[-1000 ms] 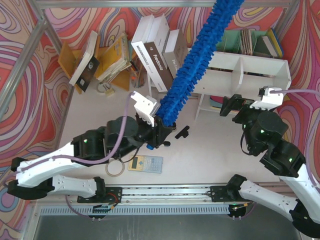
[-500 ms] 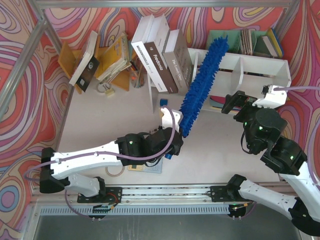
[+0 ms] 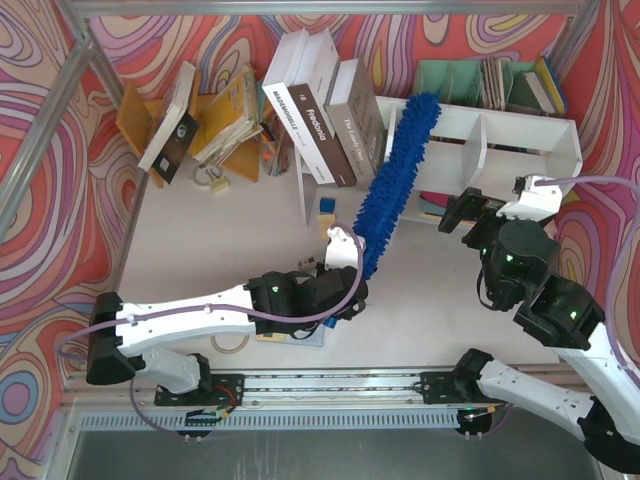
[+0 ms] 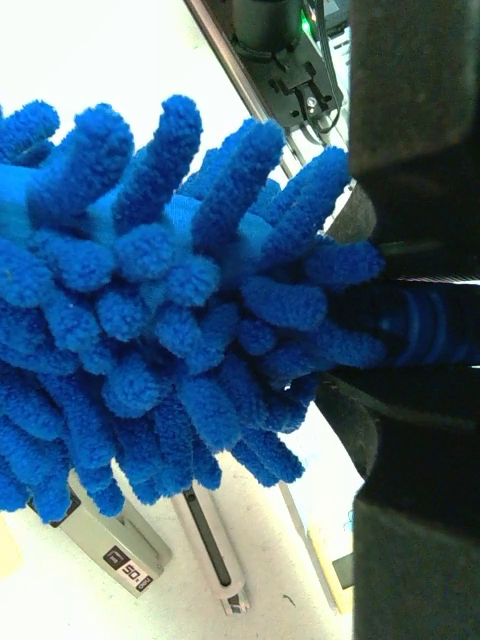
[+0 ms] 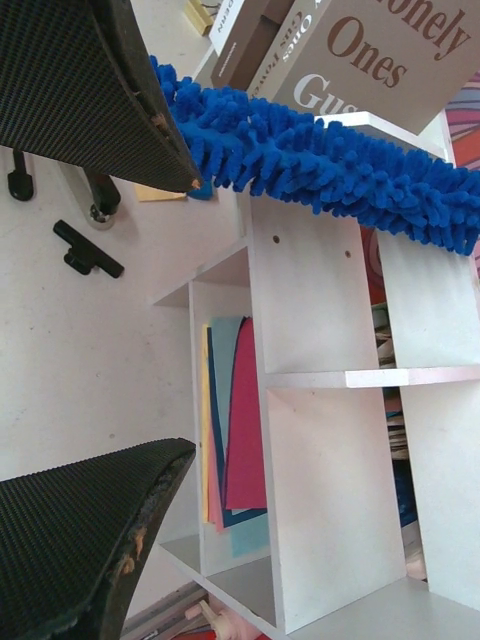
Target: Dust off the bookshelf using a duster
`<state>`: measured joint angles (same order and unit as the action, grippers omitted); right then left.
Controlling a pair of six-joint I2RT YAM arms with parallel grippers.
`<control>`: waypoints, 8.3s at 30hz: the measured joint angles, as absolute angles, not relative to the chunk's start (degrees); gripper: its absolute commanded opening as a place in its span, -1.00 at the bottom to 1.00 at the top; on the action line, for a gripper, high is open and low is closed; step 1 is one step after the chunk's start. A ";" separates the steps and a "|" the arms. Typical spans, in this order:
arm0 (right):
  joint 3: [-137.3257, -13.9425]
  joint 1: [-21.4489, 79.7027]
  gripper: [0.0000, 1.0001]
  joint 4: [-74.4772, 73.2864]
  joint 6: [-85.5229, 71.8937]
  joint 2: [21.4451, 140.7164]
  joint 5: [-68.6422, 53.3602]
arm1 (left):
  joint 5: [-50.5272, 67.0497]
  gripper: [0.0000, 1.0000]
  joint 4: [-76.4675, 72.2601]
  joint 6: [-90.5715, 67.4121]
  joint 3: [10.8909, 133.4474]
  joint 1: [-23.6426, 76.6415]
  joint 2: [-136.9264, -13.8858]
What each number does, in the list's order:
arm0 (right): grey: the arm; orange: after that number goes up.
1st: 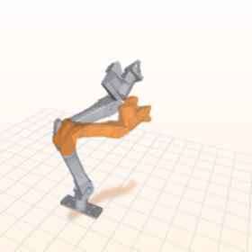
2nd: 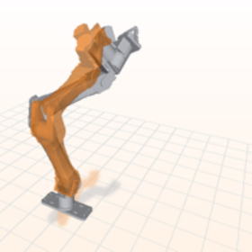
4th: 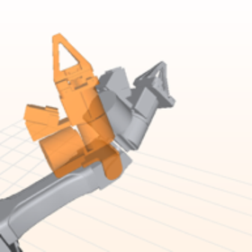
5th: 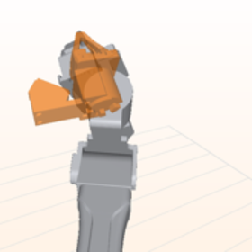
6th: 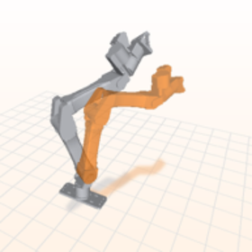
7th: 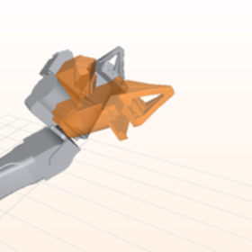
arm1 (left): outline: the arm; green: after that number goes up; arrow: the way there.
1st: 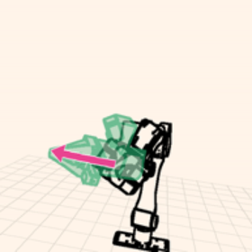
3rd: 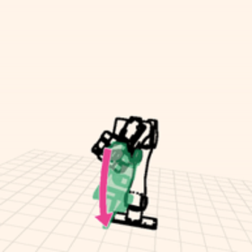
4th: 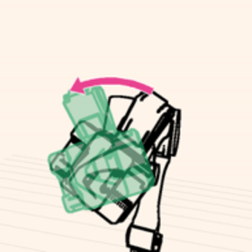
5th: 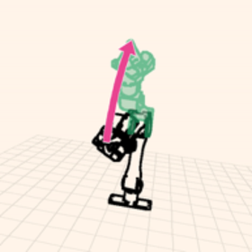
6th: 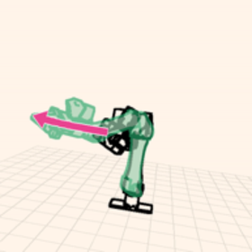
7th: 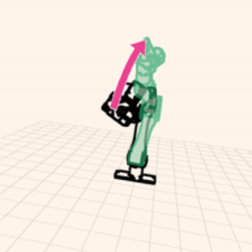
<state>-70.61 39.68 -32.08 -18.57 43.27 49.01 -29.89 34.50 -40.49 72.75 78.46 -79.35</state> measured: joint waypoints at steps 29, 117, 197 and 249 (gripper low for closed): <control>-67.05 39.68 0.97 -32.05 -19.64 40.99 48.86 | -22.22 -1.00 28.84 -33.61 71.05 79.09 -82.83; -58.92 39.68 0.98 -28.01 -18.74 35.22 51.64 | -21.76 -1.00 40.38 -39.29 71.92 74.63 -75.66; -47.81 39.68 0.97 -16.58 -6.68 30.70 50.76 | -20.25 -1.00 32.77 -41.80 69.21 75.29 -78.98; -47.81 39.68 0.97 -16.60 -6.98 30.30 50.81 | -20.23 -1.00 32.40 -37.32 71.85 77.65 -82.15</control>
<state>-47.81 39.68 -16.60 -6.98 30.30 50.81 -20.23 32.40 -37.32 71.85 77.65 -82.15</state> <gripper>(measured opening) 0.987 0.344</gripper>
